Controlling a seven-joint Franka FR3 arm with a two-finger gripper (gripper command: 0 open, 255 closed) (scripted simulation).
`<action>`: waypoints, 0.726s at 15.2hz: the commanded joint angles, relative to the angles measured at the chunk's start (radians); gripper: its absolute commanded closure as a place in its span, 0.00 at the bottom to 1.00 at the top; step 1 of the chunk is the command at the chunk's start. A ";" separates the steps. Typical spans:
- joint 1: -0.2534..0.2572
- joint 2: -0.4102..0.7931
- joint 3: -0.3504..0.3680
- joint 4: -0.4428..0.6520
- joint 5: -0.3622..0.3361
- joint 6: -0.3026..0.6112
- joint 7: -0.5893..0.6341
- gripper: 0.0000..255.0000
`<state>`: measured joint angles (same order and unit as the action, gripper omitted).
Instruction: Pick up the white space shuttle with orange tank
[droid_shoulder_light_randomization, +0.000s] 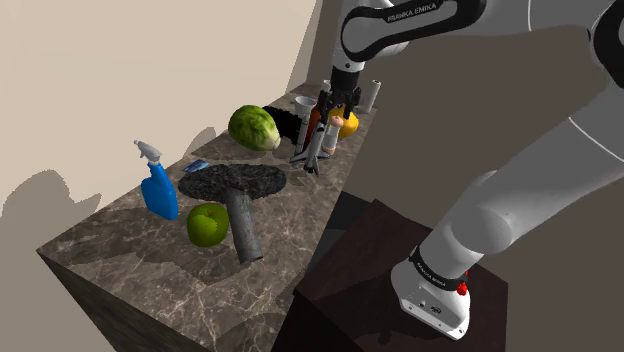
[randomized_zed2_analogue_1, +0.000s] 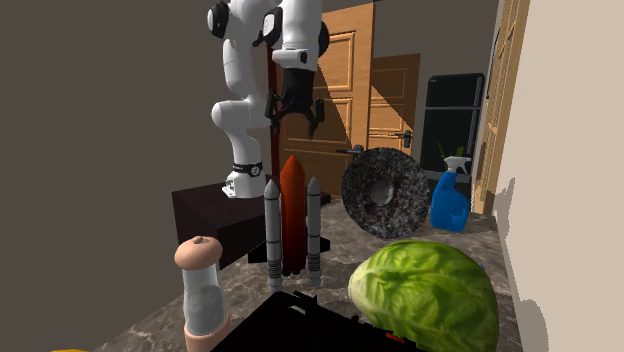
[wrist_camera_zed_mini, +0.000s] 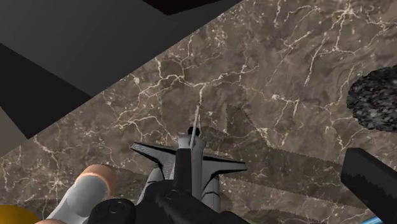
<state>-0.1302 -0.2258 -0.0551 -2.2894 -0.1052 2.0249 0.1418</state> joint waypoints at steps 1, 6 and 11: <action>-0.014 0.066 -0.015 0.040 0.000 0.042 0.005 0.00; -0.044 0.229 -0.048 0.156 0.014 0.124 0.016 0.00; -0.066 0.348 -0.068 0.245 0.034 0.178 0.020 0.00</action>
<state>-0.1918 0.1062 -0.1194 -2.0544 -0.0744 2.1934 0.1646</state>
